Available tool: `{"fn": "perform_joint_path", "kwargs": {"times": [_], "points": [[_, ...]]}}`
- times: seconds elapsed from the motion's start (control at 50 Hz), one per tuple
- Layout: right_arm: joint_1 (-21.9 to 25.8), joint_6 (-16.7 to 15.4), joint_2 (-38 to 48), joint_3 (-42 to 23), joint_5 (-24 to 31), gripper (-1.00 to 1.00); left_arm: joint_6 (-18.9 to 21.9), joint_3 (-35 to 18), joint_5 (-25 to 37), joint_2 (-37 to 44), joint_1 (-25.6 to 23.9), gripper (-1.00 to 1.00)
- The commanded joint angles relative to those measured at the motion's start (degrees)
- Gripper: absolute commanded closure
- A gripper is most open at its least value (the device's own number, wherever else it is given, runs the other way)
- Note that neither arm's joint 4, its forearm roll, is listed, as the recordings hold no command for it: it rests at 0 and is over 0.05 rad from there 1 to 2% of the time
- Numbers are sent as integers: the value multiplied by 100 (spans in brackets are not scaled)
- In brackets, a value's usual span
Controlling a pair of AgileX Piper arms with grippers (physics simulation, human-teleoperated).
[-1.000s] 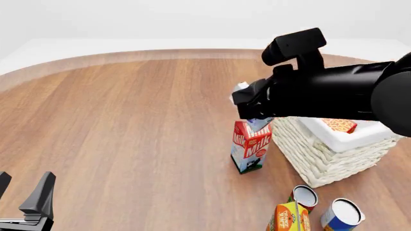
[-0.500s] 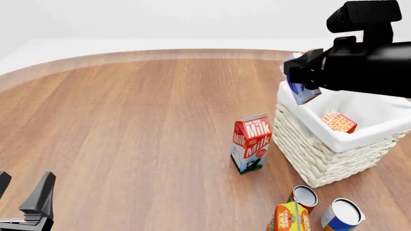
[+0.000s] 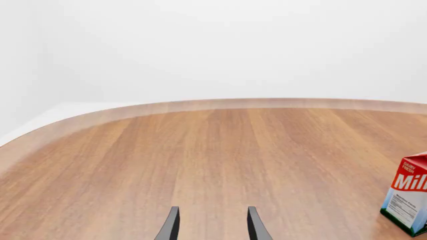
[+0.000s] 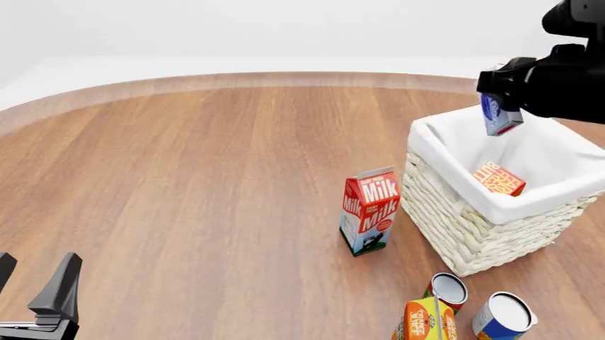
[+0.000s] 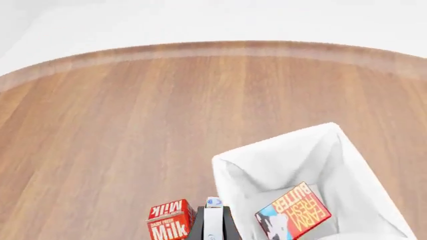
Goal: Pick up the cream cheese box and the butter, and put them in the basket.
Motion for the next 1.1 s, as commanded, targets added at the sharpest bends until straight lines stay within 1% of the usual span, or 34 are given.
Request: {"fn": "perform_joint_path", "kwargs": {"times": [0.02, 0.12, 0.14, 0.16, 0.2, 0.28, 0.38, 0.48, 0.5, 0.58, 0.6, 0.76, 0.8, 0.84, 0.86, 1.1], "points": [[-677, 154, 238, 39, -295, 100, 0, 0, 0, 0, 0, -100], [-810, 141, 330, 120, -419, 100, 0, 0, 0, 0, 0, -100], [-840, 147, 362, 6, -328, 100, 0, 0, 0, 0, 0, -100], [-929, 68, 395, -10, -340, 100, 0, 0, 0, 0, 0, -100], [-1001, 129, 434, 108, -481, 100, 0, 0, 0, 0, 0, -100], [-1042, 126, 460, 105, -462, 100, 0, 0, 0, 0, 0, -100], [-1125, 129, 577, 275, -699, 100, 0, 0, 0, 0, 0, -100], [-1229, 126, 640, 157, -624, 100, 0, 0, 0, 0, 0, -100], [-1302, 91, 725, 262, -799, 100, 0, 0, 0, 0, 0, -100], [-1332, 134, 791, 193, -751, 100, 0, 0, 0, 0, 0, -100], [-1332, 142, 837, 322, -909, 100, 0, 0, 0, 0, 0, -100], [-1323, 176, 985, 374, -1056, 100, 0, 0, 0, 0, 0, -100], [-1307, 158, 994, 393, -1080, 100, 0, 0, 0, 0, 0, -100], [-1293, 166, 975, 303, -962, 100, 0, 0, 0, 0, 0, -100], [-1287, 165, 1016, 425, -1115, 100, 0, 0, 0, 0, 0, -100], [-1275, 81, 1166, 398, -1165, 100, 0, 0, 0, 0, 0, -100]]}}
